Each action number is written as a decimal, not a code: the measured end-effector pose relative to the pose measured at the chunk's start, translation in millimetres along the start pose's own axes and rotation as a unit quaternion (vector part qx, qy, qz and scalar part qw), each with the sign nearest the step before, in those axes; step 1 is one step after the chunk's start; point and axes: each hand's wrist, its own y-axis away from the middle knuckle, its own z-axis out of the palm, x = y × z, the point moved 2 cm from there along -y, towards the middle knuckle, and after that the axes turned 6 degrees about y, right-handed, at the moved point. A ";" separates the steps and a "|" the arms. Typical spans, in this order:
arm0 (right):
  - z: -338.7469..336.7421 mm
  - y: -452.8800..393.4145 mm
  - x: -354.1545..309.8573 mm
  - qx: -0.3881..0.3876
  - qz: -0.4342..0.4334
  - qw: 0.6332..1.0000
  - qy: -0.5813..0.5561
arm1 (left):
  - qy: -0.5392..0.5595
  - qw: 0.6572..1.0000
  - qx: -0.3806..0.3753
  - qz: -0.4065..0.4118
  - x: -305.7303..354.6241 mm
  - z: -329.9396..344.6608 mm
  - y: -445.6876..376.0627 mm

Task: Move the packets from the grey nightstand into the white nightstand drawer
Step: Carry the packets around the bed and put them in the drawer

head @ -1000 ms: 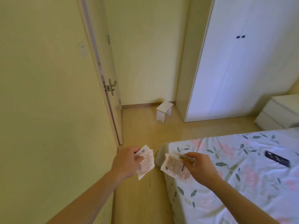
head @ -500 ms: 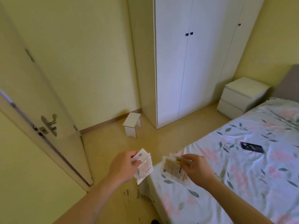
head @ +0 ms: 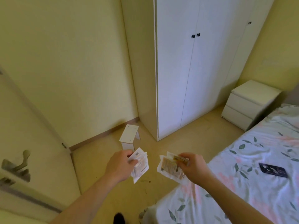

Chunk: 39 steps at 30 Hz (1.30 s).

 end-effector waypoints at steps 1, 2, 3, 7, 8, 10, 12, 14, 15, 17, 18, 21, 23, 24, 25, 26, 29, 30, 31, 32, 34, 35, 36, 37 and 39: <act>0.7 -15.5 0.1 0.009 0.009 1.000 0.004 | 0.005 1.000 -0.009 0.004 -1.9 -1.7 -20.9; 2.1 -30.7 -0.8 0.019 0.017 1.000 0.008 | 0.009 1.000 -0.017 0.012 -3.0 -3.9 -41.0; 4.1 -46.3 -2.7 0.027 0.023 0.999 0.013 | 0.011 0.999 -0.023 0.019 -4.6 -6.4 -61.6; 20.0 -119.1 -16.4 0.045 0.055 0.997 0.019 | 0.015 0.998 -0.048 0.039 -21.7 -19.0 -153.0; 24.3 -138.4 -21.0 0.053 0.065 0.996 0.015 | 0.014 0.997 -0.056 0.042 -25.8 -23.7 -175.8; 30.8 -176.1 -32.2 0.068 0.089 0.994 0.006 | 0.013 0.996 -0.076 0.042 -34.4 -33.6 -223.0; 36.5 -208.1 -45.4 0.069 0.104 0.992 0.009 | 0.006 0.994 -0.098 0.046 -38.2 -45.4 -265.6; 37.8 -234.4 -58.3 0.072 0.119 0.990 0.007 | 0.002 0.991 -0.119 0.056 -37.0 -54.8 -307.8; 36.5 -244.9 -62.9 0.077 0.127 0.989 0.005 | 0.004 0.991 -0.122 0.063 -33.9 -57.9 -327.3; 30.3 -261.9 -66.3 0.092 0.148 0.985 -0.001 | 0.008 0.989 -0.122 0.079 -23.2 -59.6 -363.1; 25.7 -268.2 -66.0 0.097 0.158 0.983 -0.001 | 0.002 0.988 -0.124 0.093 -15.3 -58.5 -377.7; 6.9 -283.0 -57.0 0.120 0.188 0.975 0.007 | 0.003 0.979 -0.151 0.136 16.4 -44.8 -413.7; -8.7 -290.7 -44.6 0.142 0.211 0.967 0.007 | 0.009 0.971 -0.178 0.161 40.7 -31.3 -433.8; -16.6 -294.4 -38.0 0.150 0.221 0.964 0.005 | 0.006 0.967 -0.187 0.173 52.9 -24.9 -443.5; -24.0 -298.7 -30.5 0.157 0.228 0.961 0.003 | -0.001 0.963 -0.193 0.187 65.2 -19.2 -452.8; -31.4 -304.1 -21.9 0.165 0.235 0.958 0.003 | -0.006 0.959 -0.199 0.201 76.6 -12.7 -463.1; -55.3 -327.7 7.7 0.187 0.250 0.950 0.001 | -0.015 0.951 -0.209 0.227 112.1 8.6 -497.2; -64.1 -337.7 18.3 0.195 0.252 0.948 0.000 | -0.018 0.950 -0.209 0.233 125.1 16.3 -509.7; -73.3 -348.5 29.6 0.202 0.253 0.946 -0.001 | -0.022 0.948 -0.209 0.239 138.9 24.6 -522.4; -82.6 -359.6 42.4 0.210 0.253 0.944 -0.002 | -0.026 0.946 -0.209 0.245 153.2 33.9 -535.8; -104.3 -381.2 69.2 0.224 0.256 0.940 -0.002 | -0.035 0.944 -0.209 0.253 185.0 54.9 -563.0; -116.5 -391.3 83.9 0.226 0.259 0.939 -0.001 | -0.038 0.943 -0.208 0.256 202.2 65.7 -575.7; -129.8 -400.7 97.2 0.225 0.260 0.939 0.000 | -0.039 0.943 -0.208 0.258 219.3 75.3 -587.4; -143.7 -409.6 110.1 0.221 0.263 0.939 0.002 | -0.040 0.943 -0.208 0.257 236.6 83.9 -598.5; -175.8 -426.5 133.0 0.215 0.266 0.940 0.009 | -0.035 0.945 -0.206 0.252 271.4 103.0 -622.4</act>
